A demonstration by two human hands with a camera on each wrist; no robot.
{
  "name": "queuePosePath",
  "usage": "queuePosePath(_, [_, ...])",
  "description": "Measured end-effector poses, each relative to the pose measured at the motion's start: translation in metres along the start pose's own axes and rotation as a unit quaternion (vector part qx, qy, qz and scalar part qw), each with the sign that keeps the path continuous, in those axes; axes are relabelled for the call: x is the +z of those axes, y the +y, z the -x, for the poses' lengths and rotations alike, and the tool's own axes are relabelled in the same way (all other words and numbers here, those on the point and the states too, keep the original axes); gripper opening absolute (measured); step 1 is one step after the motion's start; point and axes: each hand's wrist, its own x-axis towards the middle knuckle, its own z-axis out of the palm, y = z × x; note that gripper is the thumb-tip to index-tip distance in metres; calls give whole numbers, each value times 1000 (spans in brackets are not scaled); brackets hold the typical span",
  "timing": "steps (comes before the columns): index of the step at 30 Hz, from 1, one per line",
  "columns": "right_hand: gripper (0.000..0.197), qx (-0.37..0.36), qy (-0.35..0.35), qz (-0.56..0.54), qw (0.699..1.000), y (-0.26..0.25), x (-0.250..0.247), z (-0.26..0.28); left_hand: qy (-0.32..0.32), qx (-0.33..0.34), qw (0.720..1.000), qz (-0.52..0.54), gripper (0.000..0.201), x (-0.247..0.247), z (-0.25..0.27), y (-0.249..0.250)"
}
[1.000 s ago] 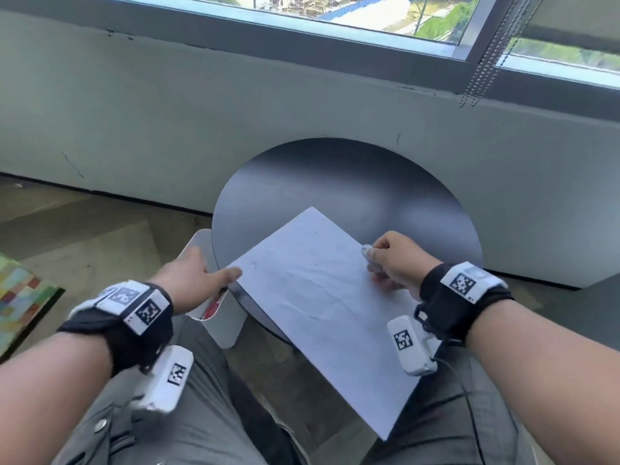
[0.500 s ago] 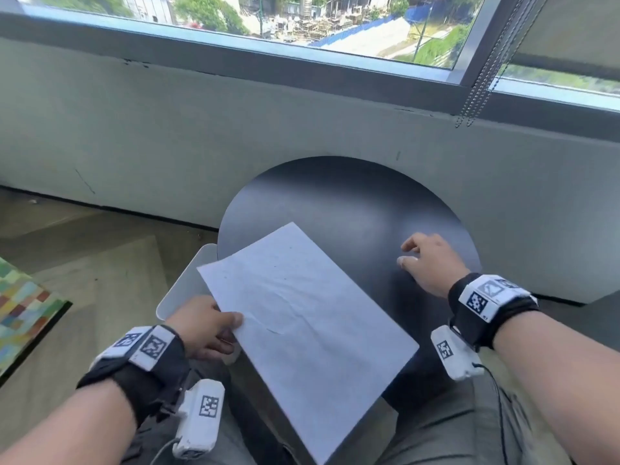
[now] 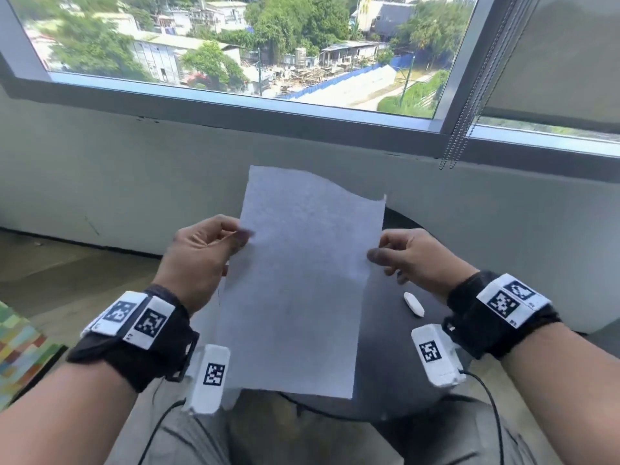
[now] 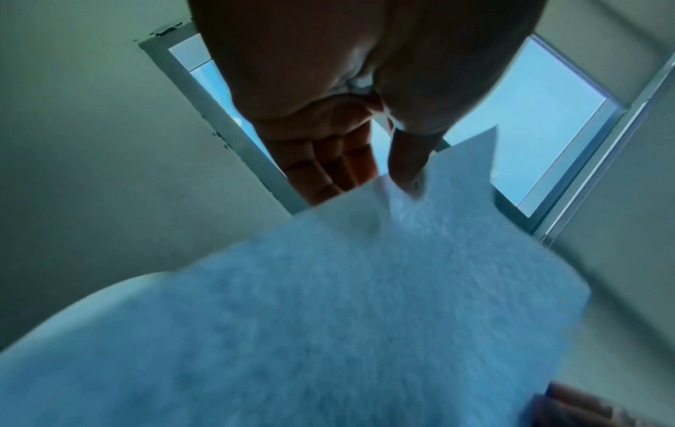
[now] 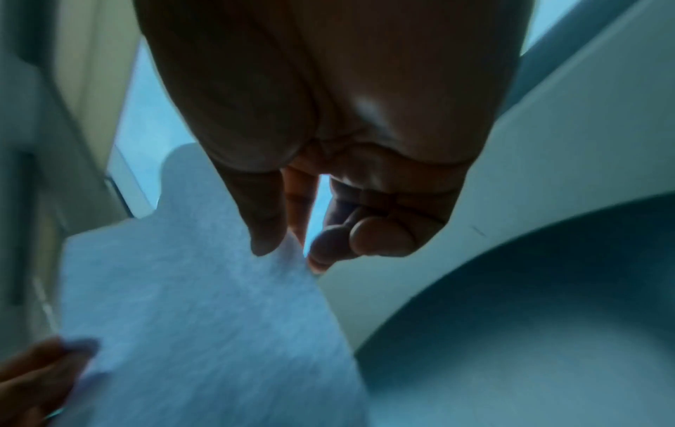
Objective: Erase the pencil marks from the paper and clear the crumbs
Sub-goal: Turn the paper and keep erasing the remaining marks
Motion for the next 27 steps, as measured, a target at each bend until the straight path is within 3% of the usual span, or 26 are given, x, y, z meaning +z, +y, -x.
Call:
queuePosePath(4, [33, -149, 118, 25, 982, -37, -15, 15, 22, 88, 995, 46, 4, 17, -2, 20])
queuePosePath(7, [39, -187, 190, 36, 963, -42, -20, 27, 29, 134, 989, 48, 6, 25, -1, 21])
queuePosePath(9, [39, -160, 195, 42, 967, -28, -17, 29, 11, 111, 993, 37, 8, 28, 1, 10])
queuePosePath(13, [33, -67, 161, 94, 980, -3, -7, 32, -46, -4, 998, -36, 15, 35, 4, -16])
queuePosePath(18, [21, -131, 221, 25, 966, -16, -18, 22, -40, 31, 999, -6, 15, 36, -6, 1])
queuePosePath(21, [23, -66, 171, 58, 981, -4, -10, 14, -85, -15, 995, -54, 17, 42, -10, -1])
queuePosePath(23, [21, -57, 152, 70, 984, 1, -10, 8, -93, -1, 992, -84, 7, 43, -20, 0])
queuePosePath(27, [20, -63, 180, -9, 982, -4, -28, -4, -69, -10, 992, -108, 17, 38, -45, 3])
